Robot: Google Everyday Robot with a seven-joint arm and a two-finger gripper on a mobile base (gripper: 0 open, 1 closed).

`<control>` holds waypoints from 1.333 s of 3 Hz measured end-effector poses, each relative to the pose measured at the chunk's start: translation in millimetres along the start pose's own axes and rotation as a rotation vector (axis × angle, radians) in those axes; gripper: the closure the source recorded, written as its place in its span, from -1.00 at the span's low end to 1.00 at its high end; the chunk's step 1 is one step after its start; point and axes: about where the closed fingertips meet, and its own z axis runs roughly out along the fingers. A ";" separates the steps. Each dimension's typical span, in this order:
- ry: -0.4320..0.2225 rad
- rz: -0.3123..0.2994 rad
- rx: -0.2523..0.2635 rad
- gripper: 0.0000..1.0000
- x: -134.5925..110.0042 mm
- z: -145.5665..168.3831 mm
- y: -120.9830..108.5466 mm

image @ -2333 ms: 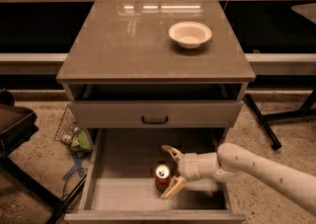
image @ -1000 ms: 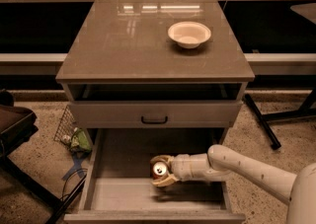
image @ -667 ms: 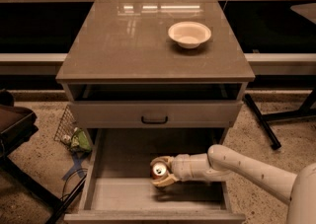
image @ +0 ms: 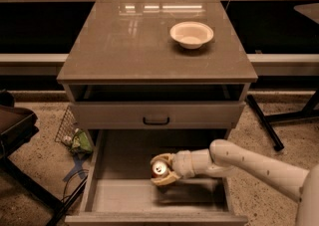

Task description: Pick coke can from middle drawer and place on counter

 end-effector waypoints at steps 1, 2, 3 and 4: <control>0.038 0.002 -0.030 1.00 -76.0 -15.1 -0.3; 0.096 -0.021 -0.027 1.00 -153.2 -41.9 -17.0; 0.156 -0.038 -0.022 1.00 -220.1 -64.1 -31.8; 0.163 -0.027 -0.007 1.00 -274.6 -87.7 -48.2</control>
Offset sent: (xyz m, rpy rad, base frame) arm 0.0308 0.0010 0.2781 -0.1881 -0.0570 0.0099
